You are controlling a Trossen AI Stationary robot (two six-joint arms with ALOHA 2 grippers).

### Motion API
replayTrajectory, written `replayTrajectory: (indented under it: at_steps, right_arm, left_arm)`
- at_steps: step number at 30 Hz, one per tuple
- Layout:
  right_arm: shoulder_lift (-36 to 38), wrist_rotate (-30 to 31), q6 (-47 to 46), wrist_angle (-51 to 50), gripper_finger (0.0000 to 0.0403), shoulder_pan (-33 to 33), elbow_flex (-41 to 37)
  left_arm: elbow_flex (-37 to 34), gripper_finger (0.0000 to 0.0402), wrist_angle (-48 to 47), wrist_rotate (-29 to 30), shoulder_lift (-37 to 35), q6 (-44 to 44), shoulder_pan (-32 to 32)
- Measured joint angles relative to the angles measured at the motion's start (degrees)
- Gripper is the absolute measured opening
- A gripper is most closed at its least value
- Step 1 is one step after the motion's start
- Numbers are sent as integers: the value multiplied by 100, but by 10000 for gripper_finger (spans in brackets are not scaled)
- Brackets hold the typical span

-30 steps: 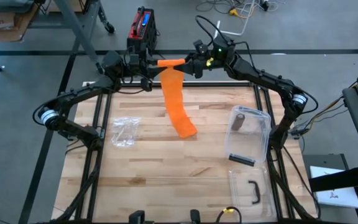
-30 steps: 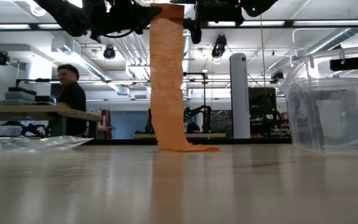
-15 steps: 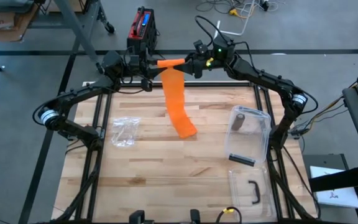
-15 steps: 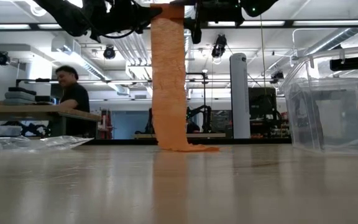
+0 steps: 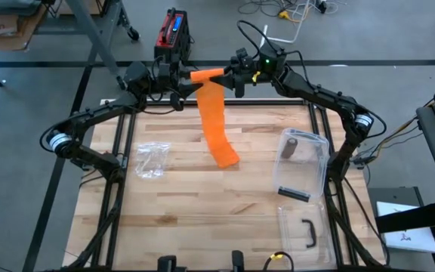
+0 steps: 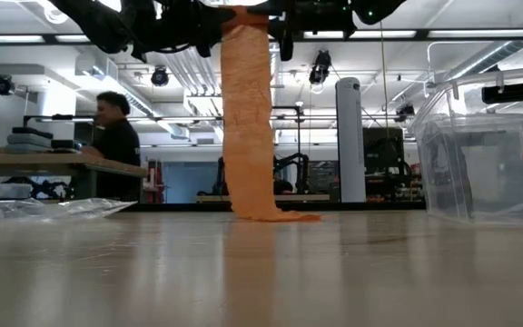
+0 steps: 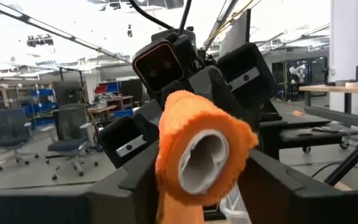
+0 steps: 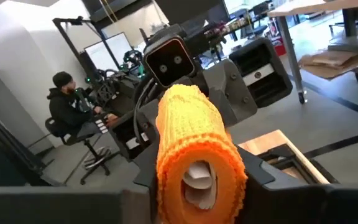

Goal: Roll bandage
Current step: Roll the orange bandage

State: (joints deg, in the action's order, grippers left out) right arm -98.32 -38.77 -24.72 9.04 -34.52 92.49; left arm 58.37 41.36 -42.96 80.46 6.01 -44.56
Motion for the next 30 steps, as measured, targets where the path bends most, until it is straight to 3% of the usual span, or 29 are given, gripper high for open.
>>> replayTrajectory:
  at_steps: [9, 15, 24, 30]
  right_arm:
    - [0, 102, 1112, -17, 107, 4, 0]
    - [-2, 152, 2141, 16, 97, 118, -6]
    - [-2, 388, 2539, 31, 93, 190, -7]
    - [-2, 395, 2543, 24, 91, 190, -7]
  left_arm:
    - [206, 242, 15, -5, -42, 1344, 61]
    - [321, 255, -14, 2, 121, 1768, 132]
    - [452, 219, 11, 24, 257, 1542, 166]
    - [452, 163, 15, 24, 266, 1529, 166]
